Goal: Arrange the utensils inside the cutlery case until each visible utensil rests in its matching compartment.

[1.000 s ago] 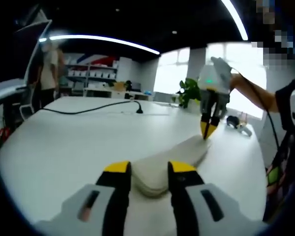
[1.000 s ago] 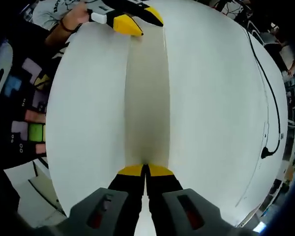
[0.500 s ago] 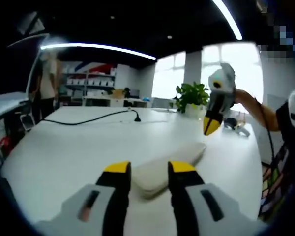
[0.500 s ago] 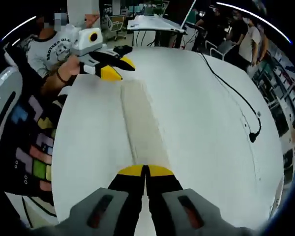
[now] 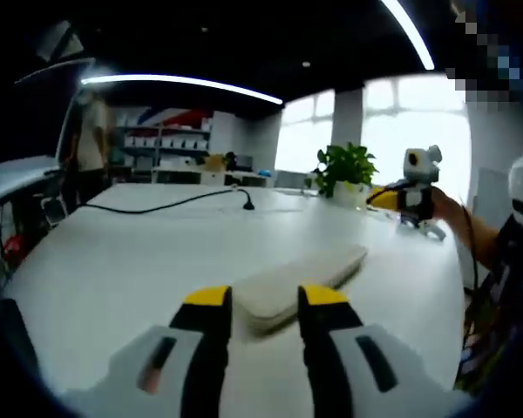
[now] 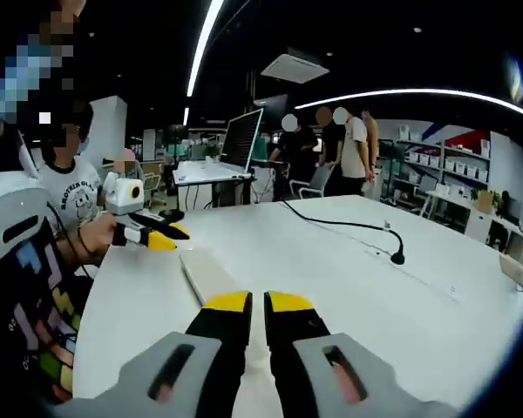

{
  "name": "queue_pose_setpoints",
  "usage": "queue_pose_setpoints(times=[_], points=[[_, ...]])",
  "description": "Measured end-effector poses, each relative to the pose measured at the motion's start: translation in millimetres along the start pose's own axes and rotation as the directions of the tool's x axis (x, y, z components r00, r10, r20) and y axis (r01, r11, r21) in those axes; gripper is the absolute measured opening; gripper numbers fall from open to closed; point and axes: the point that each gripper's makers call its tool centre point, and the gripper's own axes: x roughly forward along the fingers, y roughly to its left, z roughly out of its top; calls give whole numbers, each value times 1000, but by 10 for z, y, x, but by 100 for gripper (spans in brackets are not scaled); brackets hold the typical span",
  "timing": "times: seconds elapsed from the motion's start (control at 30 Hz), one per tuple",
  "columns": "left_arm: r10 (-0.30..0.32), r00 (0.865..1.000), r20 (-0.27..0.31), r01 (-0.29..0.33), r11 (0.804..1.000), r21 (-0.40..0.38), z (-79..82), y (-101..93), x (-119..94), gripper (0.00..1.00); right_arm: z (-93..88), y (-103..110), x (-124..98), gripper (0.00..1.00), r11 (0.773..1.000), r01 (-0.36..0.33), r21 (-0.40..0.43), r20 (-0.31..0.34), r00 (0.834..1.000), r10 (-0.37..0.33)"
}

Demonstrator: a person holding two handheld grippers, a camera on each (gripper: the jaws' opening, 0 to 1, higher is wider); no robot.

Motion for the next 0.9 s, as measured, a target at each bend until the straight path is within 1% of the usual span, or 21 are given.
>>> queue_pose_setpoints(times=[0.03,0.07,0.1,0.17,0.2,0.23,0.33,0.37,0.4,0.43,0.47,0.5,0.57,0.6,0.67,0.8,0.9], points=[[0,1000,-9,0,1000,5,-21,0,1,32,-26,13,-8,14,1000,-3,-4,26,1000,3],[0,1000,-14,1,1000,15,-35,-1,2,32,-28,41,-7,19,1000,-18,-24,70,997,19],[-1,1000,-18,1,1000,26,-48,-2,4,32,-38,65,-16,25,999,-26,-25,111,993,28],[1,1000,-24,0,1000,25,-63,6,14,37,-134,70,-31,36,1000,-18,-22,120,993,20],[2,1000,-26,-1,1000,23,-68,8,23,43,-182,74,-27,41,1000,-18,-18,116,993,20],[2,1000,-30,-2,1000,19,-80,15,40,47,-216,83,-21,47,1000,-21,-17,106,994,23],[1,998,-61,0,1000,15,-142,32,71,50,-397,84,16,55,1000,-20,-14,32,999,21],[11,997,-73,-11,1000,2,-168,55,83,55,-462,98,35,59,999,-29,-16,2,1000,29],[14,996,-92,-16,999,-28,-204,62,98,64,-529,124,50,64,999,-46,-21,-31,998,46],[6,994,-106,-10,999,-36,-225,59,120,69,-574,145,73,69,998,-58,-28,-49,997,57],[1,994,-111,-5,999,-36,-233,51,141,71,-604,146,97,72,998,-60,-25,-57,997,58],[-7,993,-116,3,999,-32,-239,31,159,71,-636,146,123,74,998,-61,-21,-67,996,60],[-24,991,-129,21,999,-26,-254,-12,207,72,-696,143,157,77,998,-66,6,-82,994,66],[-27,991,-135,24,999,-24,-263,-24,233,75,-723,138,179,77,997,-67,27,-86,994,69],[-30,989,-143,29,1000,-10,-279,-42,273,75,-736,134,201,77,997,-66,29,-87,994,69],[-40,989,-145,40,999,-6,-289,-52,322,70,-746,108,248,70,997,-65,50,-87,994,69],[-39,988,-147,40,999,1,-295,-44,344,68,-758,81,294,65,996,-61,66,-86,994,66]])
